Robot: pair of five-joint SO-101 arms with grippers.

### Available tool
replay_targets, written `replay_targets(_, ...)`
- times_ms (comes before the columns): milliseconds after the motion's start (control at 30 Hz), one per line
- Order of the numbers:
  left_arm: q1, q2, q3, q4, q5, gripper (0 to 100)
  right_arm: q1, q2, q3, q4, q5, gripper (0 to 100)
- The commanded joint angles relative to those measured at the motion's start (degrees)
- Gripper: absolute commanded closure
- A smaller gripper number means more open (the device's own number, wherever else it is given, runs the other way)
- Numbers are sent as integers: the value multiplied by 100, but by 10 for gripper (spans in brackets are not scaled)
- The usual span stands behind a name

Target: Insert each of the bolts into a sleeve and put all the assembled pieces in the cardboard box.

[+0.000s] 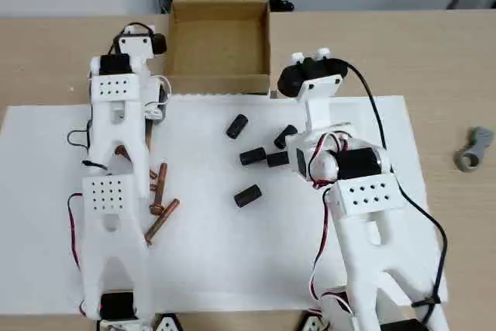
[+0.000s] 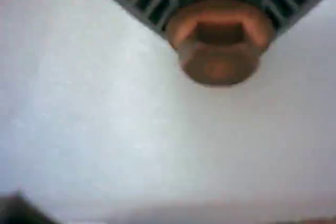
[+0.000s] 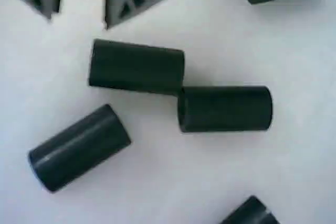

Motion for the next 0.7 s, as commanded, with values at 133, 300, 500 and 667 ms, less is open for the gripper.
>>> replay_targets(133,-123,79,251,53,26,995,-40,4,-281,154,-738,934)
replay_targets(300,18,-826,409,62,123,995,-4,13,-633,163,-1011,934)
replay_targets(500,378,-2901,1886,53,149,995,-40,66,-1407,163,-1433,933)
replay_targets(667,712,-4686,3354,26,352,995,-136,848,-1960,400,-2101,925)
